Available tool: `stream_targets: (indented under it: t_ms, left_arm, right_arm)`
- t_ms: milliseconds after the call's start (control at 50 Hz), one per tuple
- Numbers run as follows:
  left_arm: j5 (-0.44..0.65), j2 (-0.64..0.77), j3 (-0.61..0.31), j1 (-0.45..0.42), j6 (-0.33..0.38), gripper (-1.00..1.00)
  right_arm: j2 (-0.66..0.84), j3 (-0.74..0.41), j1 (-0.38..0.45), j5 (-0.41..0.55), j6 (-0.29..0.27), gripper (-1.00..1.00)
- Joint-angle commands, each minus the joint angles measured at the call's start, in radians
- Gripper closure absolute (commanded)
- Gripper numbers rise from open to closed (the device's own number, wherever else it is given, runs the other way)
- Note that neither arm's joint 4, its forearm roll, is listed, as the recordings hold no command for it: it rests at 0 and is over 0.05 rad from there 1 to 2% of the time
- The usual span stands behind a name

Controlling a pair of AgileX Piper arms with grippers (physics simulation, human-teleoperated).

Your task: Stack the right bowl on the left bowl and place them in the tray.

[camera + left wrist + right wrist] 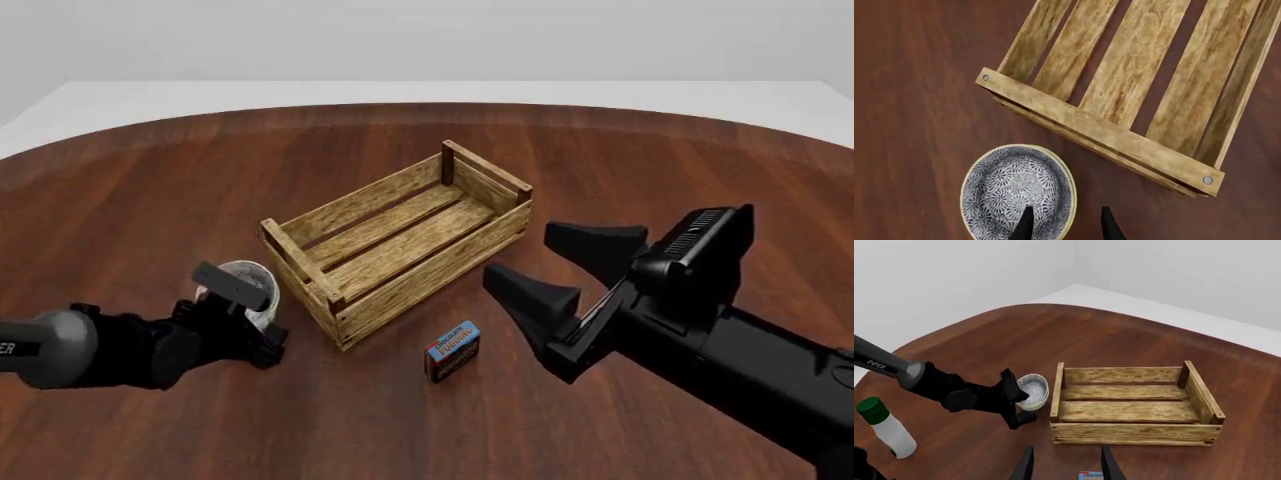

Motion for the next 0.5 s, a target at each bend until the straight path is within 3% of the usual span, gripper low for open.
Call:
stream_targets:
  t_ms: [20, 300, 320, 500]
  left_arm:
    - [-0.041, 0.069, 0.001, 0.009, 0.009, -1.00]
    - [-0.059, 0.104, -0.003, 0.015, 0.007, -1.00]
    - [-0.066, 0.094, 0.005, 0.014, 0.008, 1.00]
    - [-0.052, 0.081, 0.003, 0.012, 0.002, 1.00]
  right_arm:
    - [0.006, -0.001, 0.000, -0.003, 0.000, -1.00]
    - [0.010, 0.000, 0.003, -0.005, 0.002, -1.00]
    - [0.010, 0.000, 0.003, -0.005, 0.002, -1.00]
    - [0.010, -0.001, 0.003, -0.003, 0.002, -1.00]
